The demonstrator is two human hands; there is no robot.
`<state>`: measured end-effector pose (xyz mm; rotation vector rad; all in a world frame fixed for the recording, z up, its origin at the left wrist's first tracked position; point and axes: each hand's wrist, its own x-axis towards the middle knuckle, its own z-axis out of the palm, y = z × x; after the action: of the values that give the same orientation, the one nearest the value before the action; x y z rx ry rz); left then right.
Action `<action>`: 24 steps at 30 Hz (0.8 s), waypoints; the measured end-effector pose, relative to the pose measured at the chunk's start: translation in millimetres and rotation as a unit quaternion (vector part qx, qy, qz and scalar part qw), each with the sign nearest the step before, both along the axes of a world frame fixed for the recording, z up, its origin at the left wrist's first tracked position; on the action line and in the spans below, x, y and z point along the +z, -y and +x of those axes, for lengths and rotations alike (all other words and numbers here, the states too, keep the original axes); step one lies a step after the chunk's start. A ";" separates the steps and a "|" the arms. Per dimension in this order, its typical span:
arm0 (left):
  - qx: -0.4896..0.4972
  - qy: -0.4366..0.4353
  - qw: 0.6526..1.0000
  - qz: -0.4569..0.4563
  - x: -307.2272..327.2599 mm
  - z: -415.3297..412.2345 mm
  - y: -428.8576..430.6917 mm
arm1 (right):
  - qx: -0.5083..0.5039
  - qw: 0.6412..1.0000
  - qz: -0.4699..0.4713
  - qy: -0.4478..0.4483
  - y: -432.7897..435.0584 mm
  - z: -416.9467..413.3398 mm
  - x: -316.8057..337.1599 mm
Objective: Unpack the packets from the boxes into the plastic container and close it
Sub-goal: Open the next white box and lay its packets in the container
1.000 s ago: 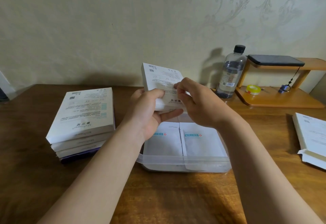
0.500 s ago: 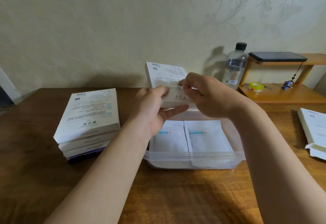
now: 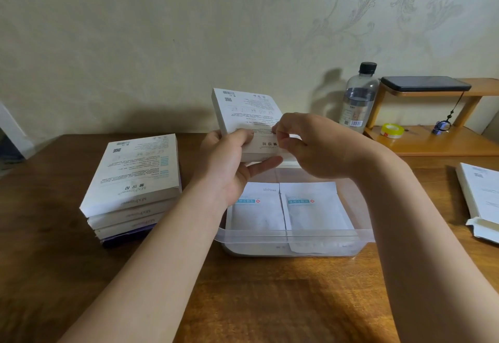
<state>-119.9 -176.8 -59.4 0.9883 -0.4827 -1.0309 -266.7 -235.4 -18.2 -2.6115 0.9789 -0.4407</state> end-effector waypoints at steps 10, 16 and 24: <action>0.009 0.008 1.000 -0.006 2.0 -0.6 -2.4 | 0.001 1.000 0.006 -0.029 -5.7 -0.2 3.5; 0.012 0.007 1.000 -0.012 1.3 -0.8 -1.8 | 0.008 0.999 0.003 -0.038 -10.5 -2.2 7.0; 0.032 0.015 0.999 -0.011 -0.8 0.6 0.6 | 0.006 0.999 -0.009 -0.050 -11.5 -3.4 7.9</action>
<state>-119.3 -177.4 -60.2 0.9941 -0.4825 -0.9531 -270.0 -223.9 -10.3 -2.6766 0.9942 -0.3197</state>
